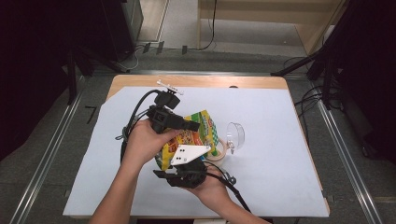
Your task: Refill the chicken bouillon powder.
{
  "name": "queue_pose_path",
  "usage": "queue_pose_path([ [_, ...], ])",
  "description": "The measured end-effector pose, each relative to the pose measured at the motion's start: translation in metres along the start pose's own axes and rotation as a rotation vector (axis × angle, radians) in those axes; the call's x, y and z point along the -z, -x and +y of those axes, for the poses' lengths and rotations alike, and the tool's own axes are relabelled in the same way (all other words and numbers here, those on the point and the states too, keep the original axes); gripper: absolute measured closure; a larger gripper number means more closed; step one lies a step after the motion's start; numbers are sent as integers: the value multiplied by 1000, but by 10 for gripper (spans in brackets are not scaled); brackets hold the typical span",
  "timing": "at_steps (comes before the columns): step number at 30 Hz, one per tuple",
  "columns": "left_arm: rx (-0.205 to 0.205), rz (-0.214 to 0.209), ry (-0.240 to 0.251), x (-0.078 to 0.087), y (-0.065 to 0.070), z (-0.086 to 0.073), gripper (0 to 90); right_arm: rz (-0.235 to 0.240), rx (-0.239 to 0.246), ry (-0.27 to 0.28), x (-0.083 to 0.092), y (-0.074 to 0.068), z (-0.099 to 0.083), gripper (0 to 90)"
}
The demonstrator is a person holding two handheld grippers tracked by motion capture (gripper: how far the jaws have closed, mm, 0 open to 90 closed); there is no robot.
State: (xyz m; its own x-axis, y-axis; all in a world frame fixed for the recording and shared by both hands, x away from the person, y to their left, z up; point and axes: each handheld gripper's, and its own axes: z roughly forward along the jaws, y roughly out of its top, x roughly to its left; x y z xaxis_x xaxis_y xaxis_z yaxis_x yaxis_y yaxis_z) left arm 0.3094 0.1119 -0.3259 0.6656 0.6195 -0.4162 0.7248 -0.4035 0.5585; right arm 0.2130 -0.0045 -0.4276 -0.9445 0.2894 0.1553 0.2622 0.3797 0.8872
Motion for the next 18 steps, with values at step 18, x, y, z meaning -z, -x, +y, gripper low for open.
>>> queue_pose_path([
  [18, -3, 8, 19, 3, 1, -1, 734, 2, 10, -1, -1, 2, 0, 723],
])
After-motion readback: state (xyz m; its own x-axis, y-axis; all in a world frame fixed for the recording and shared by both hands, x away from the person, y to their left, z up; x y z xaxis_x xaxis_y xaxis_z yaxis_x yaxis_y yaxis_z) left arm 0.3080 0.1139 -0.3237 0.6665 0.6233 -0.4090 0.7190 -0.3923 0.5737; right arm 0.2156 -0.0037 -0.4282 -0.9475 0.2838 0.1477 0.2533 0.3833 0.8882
